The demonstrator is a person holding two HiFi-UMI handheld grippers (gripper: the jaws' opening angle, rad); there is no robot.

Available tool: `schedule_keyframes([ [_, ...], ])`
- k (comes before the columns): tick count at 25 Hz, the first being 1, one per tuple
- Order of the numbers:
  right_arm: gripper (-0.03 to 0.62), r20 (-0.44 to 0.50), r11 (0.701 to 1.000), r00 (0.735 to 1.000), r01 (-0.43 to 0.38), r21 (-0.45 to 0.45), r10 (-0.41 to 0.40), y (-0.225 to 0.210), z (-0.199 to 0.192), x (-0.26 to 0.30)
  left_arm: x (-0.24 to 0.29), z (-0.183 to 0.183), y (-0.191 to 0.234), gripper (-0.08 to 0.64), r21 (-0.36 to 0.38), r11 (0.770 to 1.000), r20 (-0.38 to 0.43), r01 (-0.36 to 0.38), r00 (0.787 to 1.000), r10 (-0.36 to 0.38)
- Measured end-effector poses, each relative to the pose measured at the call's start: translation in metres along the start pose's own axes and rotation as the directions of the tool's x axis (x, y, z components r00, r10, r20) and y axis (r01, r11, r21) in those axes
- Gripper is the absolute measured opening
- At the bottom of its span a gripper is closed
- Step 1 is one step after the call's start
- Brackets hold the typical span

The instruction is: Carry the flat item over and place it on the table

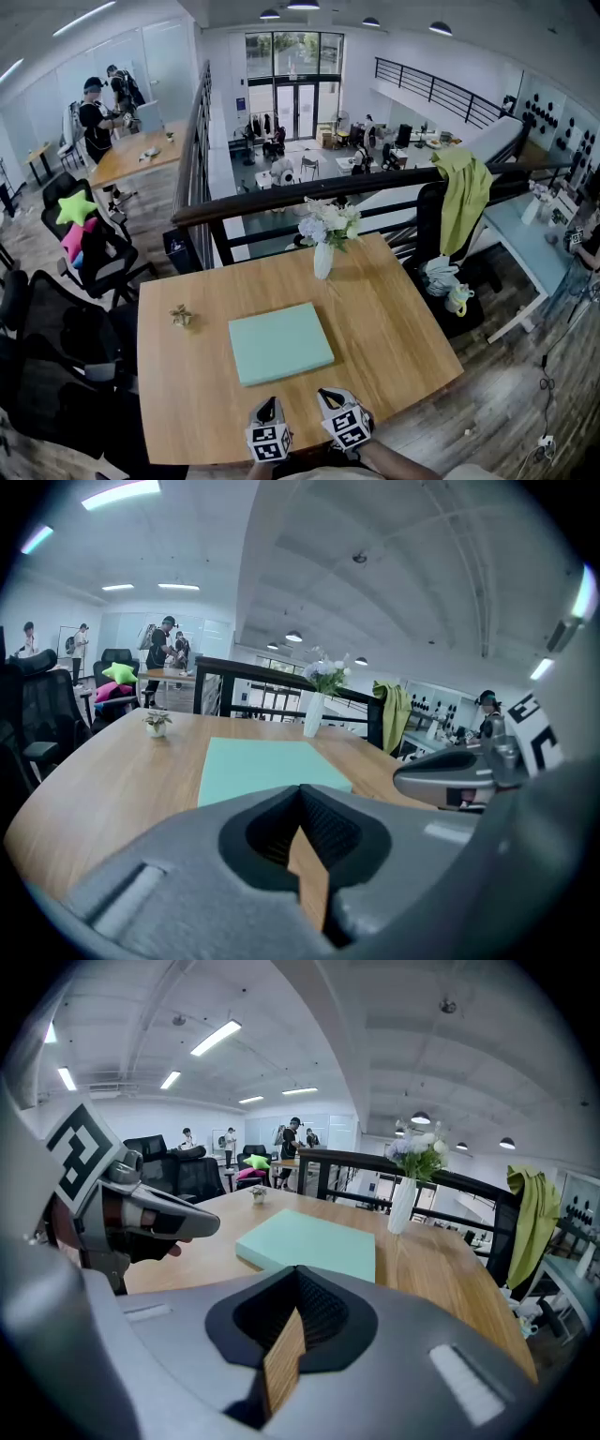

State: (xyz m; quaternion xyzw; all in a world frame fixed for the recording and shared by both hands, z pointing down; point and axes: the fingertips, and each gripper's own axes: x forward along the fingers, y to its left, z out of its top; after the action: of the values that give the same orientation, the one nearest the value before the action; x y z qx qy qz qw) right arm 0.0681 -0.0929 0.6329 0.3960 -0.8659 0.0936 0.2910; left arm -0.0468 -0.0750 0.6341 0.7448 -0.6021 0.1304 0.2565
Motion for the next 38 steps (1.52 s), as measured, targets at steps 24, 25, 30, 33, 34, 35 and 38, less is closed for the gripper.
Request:
schedule_keyframes([
  [24,0.011,0.471,0.980,0.878,0.161,-0.120,-0.087,-0.039,0.184,-0.094,-0.075,0.194,-0.043,0.003,0.168,0.983,0.440,-0.074,0.898,-0.007],
  [25,0.011,0.484,0.980,0.870,0.163,-0.110,-0.091,-0.041,0.189,-0.098,-0.080,0.199,-0.044,0.002,0.168,0.983,0.456,-0.076,0.890,-0.009],
  [30,0.011,0.537,0.984,0.834,0.174,-0.040,-0.126,-0.059,0.209,-0.113,-0.098,0.226,-0.041,0.003,0.167,0.982,0.525,-0.091,0.851,-0.010],
  [33,0.011,0.545,0.976,0.826,0.209,-0.053,-0.147,-0.066,0.218,-0.120,-0.106,0.234,-0.033,0.003,0.159,0.981,0.543,-0.112,0.839,0.008],
  [34,0.011,0.547,0.976,0.824,0.212,-0.053,-0.149,-0.066,0.219,-0.121,-0.107,0.235,-0.031,0.002,0.153,0.981,0.546,-0.116,0.838,0.014],
  [35,0.011,0.548,0.976,0.823,0.211,-0.052,-0.148,-0.066,0.220,-0.122,-0.108,0.235,-0.030,0.003,0.147,0.982,0.547,-0.118,0.837,0.019],
  [38,0.011,0.546,0.976,0.825,0.210,-0.059,-0.145,-0.064,0.218,-0.123,-0.110,0.233,-0.031,0.003,0.131,0.985,0.551,-0.110,0.834,0.020],
])
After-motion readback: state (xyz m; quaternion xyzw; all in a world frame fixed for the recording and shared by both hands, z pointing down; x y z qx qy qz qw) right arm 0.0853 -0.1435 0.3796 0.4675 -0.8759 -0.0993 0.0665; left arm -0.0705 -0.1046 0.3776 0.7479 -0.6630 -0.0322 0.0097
